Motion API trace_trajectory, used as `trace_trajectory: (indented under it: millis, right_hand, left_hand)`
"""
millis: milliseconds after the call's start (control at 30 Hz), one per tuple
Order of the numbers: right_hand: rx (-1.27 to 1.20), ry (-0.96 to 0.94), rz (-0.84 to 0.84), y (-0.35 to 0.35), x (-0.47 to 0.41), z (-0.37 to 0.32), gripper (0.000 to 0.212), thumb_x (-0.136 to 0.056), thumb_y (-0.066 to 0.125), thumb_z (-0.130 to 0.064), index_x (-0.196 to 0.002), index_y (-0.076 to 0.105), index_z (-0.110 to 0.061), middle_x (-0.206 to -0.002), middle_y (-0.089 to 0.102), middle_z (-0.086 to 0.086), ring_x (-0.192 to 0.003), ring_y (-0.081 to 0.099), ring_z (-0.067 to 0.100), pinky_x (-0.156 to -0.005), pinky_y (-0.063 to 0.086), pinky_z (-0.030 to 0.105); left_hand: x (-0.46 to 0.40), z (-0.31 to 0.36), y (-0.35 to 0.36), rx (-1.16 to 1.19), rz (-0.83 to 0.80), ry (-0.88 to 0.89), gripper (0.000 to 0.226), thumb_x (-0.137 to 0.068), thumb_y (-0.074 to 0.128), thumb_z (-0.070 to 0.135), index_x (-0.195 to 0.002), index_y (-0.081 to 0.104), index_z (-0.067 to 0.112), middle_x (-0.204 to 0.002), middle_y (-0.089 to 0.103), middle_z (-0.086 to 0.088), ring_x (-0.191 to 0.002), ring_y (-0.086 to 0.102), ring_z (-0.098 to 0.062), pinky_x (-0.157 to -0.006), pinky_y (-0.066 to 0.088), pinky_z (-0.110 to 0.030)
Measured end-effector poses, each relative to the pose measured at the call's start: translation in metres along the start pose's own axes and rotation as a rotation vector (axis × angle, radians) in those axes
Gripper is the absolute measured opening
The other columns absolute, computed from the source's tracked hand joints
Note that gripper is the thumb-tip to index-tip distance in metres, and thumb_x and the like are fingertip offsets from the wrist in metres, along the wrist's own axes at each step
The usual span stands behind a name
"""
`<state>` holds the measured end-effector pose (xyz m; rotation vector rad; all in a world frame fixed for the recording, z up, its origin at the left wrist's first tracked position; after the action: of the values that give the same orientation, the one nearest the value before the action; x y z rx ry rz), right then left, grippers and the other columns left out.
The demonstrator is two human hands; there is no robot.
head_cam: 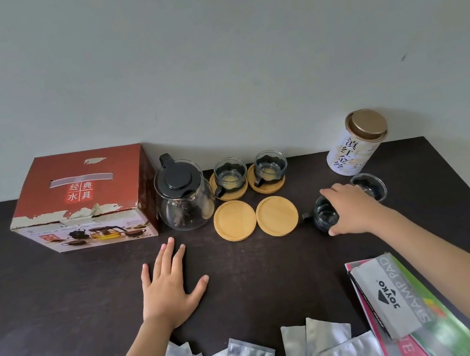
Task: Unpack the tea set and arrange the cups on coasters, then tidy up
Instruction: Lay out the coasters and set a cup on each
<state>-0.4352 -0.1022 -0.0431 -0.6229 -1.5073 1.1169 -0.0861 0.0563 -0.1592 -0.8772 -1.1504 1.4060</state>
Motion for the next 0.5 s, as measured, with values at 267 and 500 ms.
trace_trajectory:
  millis: [267,500]
  right_hand:
    - [-0.194,-0.084,0.035,-0.014,-0.003,-0.032,0.093,-0.068,0.078,-0.030,-0.147,0.029,-0.019,-0.140,0.035,0.002,-0.123,0.042,0.029,-0.095,0.046,0.041]
    - [-0.310,-0.259,0.070,-0.023,-0.018,-0.097,0.091,-0.069,0.075,-0.019,-0.148,0.029,-0.019,-0.137,0.029,0.003,-0.122,0.041,0.023,-0.093,0.049,0.035]
  left_hand:
    - [0.000,0.000,0.000,0.016,0.012,0.001,0.085,-0.078,0.029,0.074,-0.148,0.023,0.026,-0.159,0.003,0.009,-0.146,0.000,-0.010,-0.116,0.006,-0.050]
    - [0.000,0.001,-0.001,0.013,-0.005,-0.006,0.085,-0.078,0.028,0.075,-0.149,0.020,0.027,-0.159,0.000,0.009,-0.146,-0.003,-0.009,-0.117,0.003,-0.049]
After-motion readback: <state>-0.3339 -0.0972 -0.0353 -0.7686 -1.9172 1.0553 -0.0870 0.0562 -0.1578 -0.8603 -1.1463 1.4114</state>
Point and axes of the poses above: each hand's wrist, its own x-axis away from the middle knuckle, its own y-axis out of the palm, z = x × y, the point moved 1 cm from there along -x, towards the middle knuckle
